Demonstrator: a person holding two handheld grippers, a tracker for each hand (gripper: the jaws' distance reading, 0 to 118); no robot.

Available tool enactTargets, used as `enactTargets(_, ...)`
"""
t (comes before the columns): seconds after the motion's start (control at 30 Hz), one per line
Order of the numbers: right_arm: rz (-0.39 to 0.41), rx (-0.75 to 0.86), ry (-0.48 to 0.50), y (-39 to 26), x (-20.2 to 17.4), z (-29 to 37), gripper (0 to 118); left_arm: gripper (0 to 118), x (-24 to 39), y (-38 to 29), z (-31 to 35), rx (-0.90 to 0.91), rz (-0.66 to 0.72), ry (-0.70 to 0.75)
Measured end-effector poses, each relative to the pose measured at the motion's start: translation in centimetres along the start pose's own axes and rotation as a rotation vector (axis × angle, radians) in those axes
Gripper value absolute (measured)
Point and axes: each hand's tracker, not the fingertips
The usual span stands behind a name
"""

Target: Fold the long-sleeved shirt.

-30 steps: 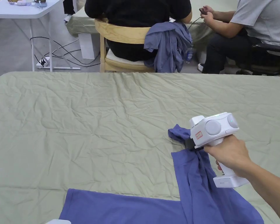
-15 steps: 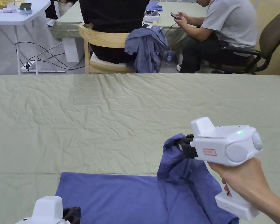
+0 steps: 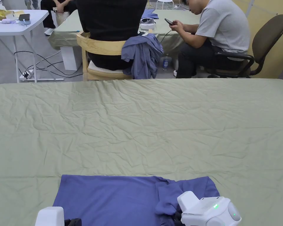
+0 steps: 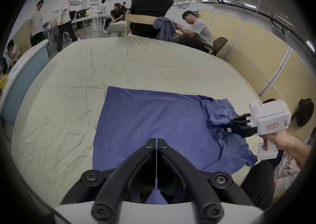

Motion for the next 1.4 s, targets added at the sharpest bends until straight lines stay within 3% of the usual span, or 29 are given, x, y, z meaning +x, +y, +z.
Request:
enactTargets(0.07,-0.019,-0.020,0.022,0.3,0.1,-0.1,16,0,0.0,0.0,0.0,-0.003,-0.002,0.001)
enactTargets(0.1,-0.004,-0.010,0.009,0.3,-0.1,0.3,16,0,-0.1,0.0,0.1,-0.003,-0.002,0.002)
enactTargets(0.13,0.034,0.011,0.002,0.3,-0.2,0.8,24,0,-0.1,0.0,0.3,0.001,-0.003,0.003)
enactTargets(0.17,0.058,0.011,-0.022,0.3,-0.4,1.5,55,0,-0.1,0.0,0.6,0.006,-0.001,0.006)
enactTargets(0.2,0.049,0.021,-0.037,0.1,-0.7,2.4,74,0,-0.2,0.0,0.7,0.011,0.001,0.007)
enactTargets(0.23,0.024,0.056,-0.039,0.0,-0.6,3.6,79,0,-0.2,0.1,0.9,0.017,-0.001,0.009)
enactTargets(0.33,-0.079,0.194,-0.020,-0.7,-1.2,7.9,77,0,-0.4,0.3,1.5,0.035,-0.003,0.020)
enactTargets(0.43,-0.135,0.344,-0.129,-2.0,-2.2,12.7,77,0,-0.6,0.5,3.0,0.081,0.035,0.004)
enactTargets(0.57,-0.343,0.481,-0.289,-4.7,-3.2,17.8,75,0,-0.4,0.2,5.0,0.141,0.001,0.065)
enactTargets(0.63,-0.392,0.517,-0.328,-6.2,-3.6,19.6,63,0,-0.2,-0.2,6.1,0.165,0.006,0.082)
enactTargets(0.67,-0.401,0.534,-0.360,-6.9,-4.0,20.3,48,0,-0.2,-0.5,6.6,0.174,0.008,0.090)
enactTargets(0.77,-0.362,0.530,-0.461,-8.7,-5.1,21.5,25,0,0.0,-1.5,8.0,0.187,0.017,0.105)
enactTargets(0.87,-0.363,0.538,-0.421,-10.1,-5.7,22.2,1,0,0.2,-2.8,8.9,0.195,0.015,0.121)
enactTargets(0.93,-0.417,0.548,-0.358,-10.8,-5.7,22.3,0,0,0.3,-3.4,9.3,0.196,0.020,0.118)
enactTargets(1.07,-0.380,0.521,-0.363,-11.1,-6.0,22.3,0,0,0.5,-4.0,9.6,0.178,0.020,0.112)
enactTargets(1.23,-0.391,0.498,-0.343,-10.9,-5.5,22.2,0,0,0.4,-3.2,9.4,0.150,0.001,0.105)
enactTargets(1.4,-0.410,0.483,-0.290,-10.1,-4.2,21.2,0,0,-1.8,0.4,5.9,0.013,-0.025,0.012)
